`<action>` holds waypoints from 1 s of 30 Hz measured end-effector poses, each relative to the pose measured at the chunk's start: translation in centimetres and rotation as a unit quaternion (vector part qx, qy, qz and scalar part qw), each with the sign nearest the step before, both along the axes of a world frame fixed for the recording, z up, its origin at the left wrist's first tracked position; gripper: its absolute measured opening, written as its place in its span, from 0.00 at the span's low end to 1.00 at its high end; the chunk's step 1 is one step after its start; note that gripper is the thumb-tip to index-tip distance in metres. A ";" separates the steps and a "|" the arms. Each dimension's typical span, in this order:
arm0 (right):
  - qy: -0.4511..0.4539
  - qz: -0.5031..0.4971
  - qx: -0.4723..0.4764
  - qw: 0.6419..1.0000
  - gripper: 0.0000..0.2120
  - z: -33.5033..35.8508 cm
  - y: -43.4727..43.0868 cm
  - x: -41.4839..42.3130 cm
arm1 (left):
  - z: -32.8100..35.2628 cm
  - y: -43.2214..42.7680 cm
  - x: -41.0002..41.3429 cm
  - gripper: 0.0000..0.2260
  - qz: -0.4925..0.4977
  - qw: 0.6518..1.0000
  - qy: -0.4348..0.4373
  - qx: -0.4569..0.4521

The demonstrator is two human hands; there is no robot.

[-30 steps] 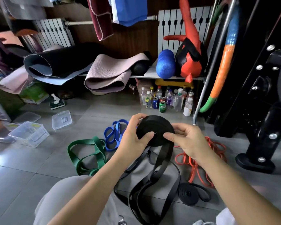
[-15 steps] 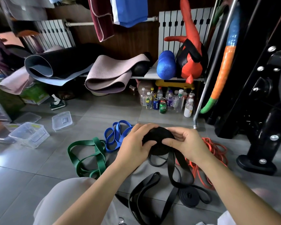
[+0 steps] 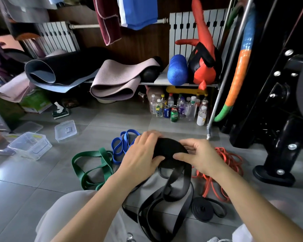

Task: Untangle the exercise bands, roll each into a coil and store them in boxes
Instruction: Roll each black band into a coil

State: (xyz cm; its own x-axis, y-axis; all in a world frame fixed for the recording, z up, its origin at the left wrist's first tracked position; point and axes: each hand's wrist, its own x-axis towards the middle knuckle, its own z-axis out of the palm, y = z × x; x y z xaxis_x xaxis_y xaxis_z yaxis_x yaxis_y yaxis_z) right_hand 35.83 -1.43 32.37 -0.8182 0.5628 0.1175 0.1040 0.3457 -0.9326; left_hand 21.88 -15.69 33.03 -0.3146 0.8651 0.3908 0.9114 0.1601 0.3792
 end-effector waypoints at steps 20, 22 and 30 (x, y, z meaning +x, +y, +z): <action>-0.066 0.002 0.011 0.998 0.11 -0.7 0.6 -0.4 | 3.5 -0.9 -5.2 0.23 0.045 0.998 0.031 0.007; -0.090 -0.057 0.138 0.985 0.08 -0.6 0.6 -0.7 | 4.3 -0.7 -5.8 0.24 0.036 0.998 0.049 -0.006; -0.297 -0.229 0.340 0.863 0.09 -1.4 2.4 0.4 | 1.9 -1.9 -6.2 0.22 0.111 0.994 -0.019 0.017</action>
